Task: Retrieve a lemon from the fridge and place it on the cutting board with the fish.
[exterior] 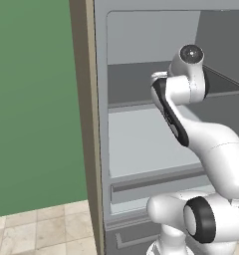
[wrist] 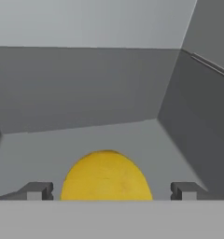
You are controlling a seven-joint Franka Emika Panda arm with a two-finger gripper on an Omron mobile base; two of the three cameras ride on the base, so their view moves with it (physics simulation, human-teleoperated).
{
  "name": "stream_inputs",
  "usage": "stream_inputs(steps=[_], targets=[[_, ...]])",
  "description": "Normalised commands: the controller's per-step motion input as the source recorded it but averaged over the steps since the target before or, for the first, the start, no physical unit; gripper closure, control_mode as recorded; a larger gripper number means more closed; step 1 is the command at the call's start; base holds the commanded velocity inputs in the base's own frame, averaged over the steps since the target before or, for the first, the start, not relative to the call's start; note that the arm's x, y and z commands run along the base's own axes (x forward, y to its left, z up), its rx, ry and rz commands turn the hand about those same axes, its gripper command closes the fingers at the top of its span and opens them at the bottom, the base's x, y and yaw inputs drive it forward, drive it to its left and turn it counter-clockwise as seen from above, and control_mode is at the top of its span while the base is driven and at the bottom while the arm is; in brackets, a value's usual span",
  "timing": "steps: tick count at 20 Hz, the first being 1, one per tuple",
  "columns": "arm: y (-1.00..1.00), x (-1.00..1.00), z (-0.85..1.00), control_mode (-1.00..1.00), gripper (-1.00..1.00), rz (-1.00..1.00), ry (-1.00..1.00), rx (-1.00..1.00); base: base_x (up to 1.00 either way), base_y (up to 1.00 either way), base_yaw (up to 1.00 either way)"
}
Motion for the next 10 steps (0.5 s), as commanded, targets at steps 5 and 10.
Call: stream_inputs(steps=[5, 10], targets=[[0.0, 0.0, -0.24, -1.0, -1.0, 0.0, 0.0, 0.02, 0.0, 0.0, 0.0], [0.0, 0.0, -0.37, -1.0, 1.0, 0.0, 0.0, 0.04, 0.0, 0.0, 0.0]])
